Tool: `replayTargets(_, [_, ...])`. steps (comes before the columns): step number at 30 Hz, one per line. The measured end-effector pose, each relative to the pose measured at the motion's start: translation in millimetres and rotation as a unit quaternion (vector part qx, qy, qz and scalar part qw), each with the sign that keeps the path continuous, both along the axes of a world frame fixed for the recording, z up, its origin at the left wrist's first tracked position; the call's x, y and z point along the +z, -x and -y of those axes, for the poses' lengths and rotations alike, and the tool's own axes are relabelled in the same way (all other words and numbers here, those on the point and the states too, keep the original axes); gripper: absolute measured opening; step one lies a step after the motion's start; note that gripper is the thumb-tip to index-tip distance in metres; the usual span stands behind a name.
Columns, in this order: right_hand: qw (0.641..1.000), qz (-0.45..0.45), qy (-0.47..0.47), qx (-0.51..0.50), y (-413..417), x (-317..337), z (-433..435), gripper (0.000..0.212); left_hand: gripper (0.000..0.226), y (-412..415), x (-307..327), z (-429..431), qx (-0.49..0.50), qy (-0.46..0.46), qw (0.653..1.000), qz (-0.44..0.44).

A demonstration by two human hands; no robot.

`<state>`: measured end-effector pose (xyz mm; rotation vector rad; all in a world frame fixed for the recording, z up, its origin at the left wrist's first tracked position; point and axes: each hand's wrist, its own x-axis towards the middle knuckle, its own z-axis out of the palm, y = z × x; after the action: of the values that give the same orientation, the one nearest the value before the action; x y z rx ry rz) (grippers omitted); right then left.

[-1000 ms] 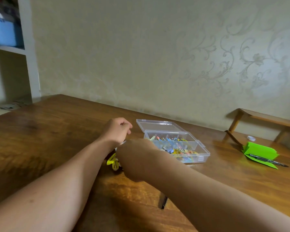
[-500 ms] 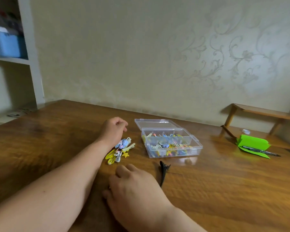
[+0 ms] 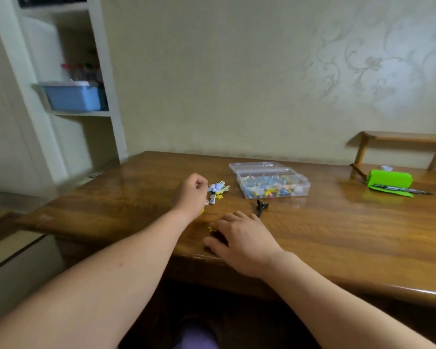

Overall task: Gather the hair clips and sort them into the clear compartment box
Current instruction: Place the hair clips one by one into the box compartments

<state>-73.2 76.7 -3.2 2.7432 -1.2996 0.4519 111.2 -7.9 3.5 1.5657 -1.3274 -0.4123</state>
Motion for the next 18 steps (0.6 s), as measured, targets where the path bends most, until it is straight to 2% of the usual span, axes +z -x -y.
replayTargets(4, [1.000,-0.011,0.004,0.007,0.9,0.7,-6.2,0.073,0.017,-3.1,-2.2,-23.9,-0.025,-0.007,0.999,0.032])
replayTargets(6, [0.999,-0.009,0.017,0.028,2.6,0.2,-10.0,0.074,0.017,-4.8,-1.0,-28.6,-0.032,-0.008,0.999,0.036])
replayTargets(8, [0.996,-0.012,0.058,0.067,4.0,-3.5,-15.7,0.063,0.018,-7.3,0.3,-27.5,-0.030,-0.009,0.999,0.035])
replayTargets(11, [0.978,0.036,0.136,0.156,6.2,-17.4,-24.3,0.026,0.019,-9.7,-4.1,-21.1,-0.035,-0.008,0.999,0.027])
replayTargets(13, [0.969,0.071,0.151,0.181,7.1,-19.7,-24.4,0.020,0.018,-10.5,-6.0,-13.4,-0.040,-0.008,0.999,0.024])
replayTargets(15, [0.969,0.134,0.148,0.148,9.5,-11.2,-8.8,0.022,0.017,-10.5,-7.2,-3.0,-0.044,-0.006,0.999,0.009])
replayTargets(18, [0.970,0.214,0.115,0.015,22.2,15.3,50.5,0.017,0.018,-7.0,-5.6,17.4,-0.057,0.001,0.998,-0.016])
